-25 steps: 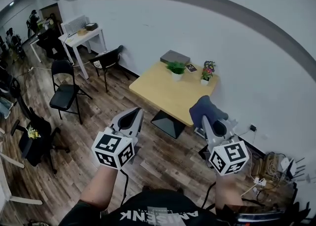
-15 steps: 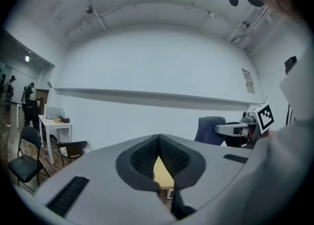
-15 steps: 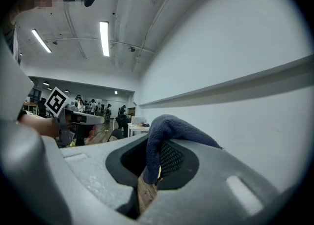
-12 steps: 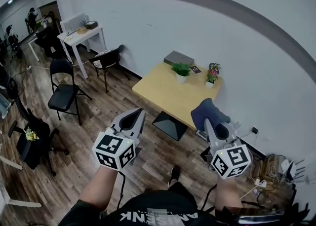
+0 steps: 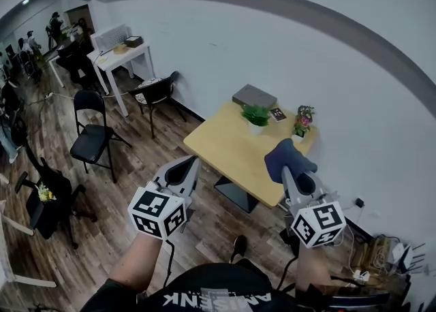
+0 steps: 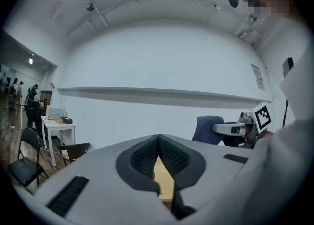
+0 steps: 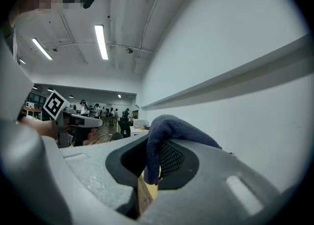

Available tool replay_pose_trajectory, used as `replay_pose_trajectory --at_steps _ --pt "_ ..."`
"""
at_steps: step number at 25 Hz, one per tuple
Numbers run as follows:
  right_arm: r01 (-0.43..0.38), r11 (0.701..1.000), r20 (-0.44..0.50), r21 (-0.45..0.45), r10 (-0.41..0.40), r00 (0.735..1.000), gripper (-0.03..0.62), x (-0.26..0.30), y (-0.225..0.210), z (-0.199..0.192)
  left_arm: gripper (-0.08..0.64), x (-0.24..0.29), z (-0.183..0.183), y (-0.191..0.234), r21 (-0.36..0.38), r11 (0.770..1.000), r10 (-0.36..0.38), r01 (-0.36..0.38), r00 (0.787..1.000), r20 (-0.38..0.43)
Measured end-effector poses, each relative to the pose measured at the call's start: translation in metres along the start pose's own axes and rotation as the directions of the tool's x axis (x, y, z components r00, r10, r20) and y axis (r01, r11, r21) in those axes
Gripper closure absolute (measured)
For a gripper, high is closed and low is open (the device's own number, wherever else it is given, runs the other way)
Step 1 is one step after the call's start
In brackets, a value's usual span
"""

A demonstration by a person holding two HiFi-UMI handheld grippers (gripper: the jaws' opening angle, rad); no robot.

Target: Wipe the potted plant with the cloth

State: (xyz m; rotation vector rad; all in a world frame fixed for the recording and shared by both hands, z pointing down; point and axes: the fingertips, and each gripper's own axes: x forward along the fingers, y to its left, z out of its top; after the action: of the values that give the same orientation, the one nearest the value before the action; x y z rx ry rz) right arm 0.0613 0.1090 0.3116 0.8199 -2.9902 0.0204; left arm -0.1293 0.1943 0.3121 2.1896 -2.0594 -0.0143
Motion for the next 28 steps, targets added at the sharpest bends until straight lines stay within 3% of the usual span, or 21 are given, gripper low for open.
replay_pose_trajectory --at_steps 6,15,23,28 --pt "-0.005 1.000 0.010 0.004 0.005 1.000 0.565 0.035 -0.069 0.009 0.558 0.074 0.014 0.003 0.019 1.000 0.021 -0.020 1.000 -0.009" --pt "0.003 0.999 0.013 0.033 -0.003 1.000 0.565 0.065 -0.149 0.007 0.558 0.162 0.026 -0.004 0.025 1.000 -0.007 0.006 1.000 0.007" --pt "-0.014 1.000 0.002 0.024 0.014 1.000 0.565 0.087 -0.194 0.002 0.558 0.227 0.022 -0.005 0.018 1.000 0.010 -0.010 1.000 -0.019" --pt "-0.001 0.999 -0.006 0.035 0.002 1.000 0.565 0.102 -0.213 -0.002 0.558 0.254 0.019 -0.003 0.047 0.999 -0.016 0.019 0.999 -0.045"
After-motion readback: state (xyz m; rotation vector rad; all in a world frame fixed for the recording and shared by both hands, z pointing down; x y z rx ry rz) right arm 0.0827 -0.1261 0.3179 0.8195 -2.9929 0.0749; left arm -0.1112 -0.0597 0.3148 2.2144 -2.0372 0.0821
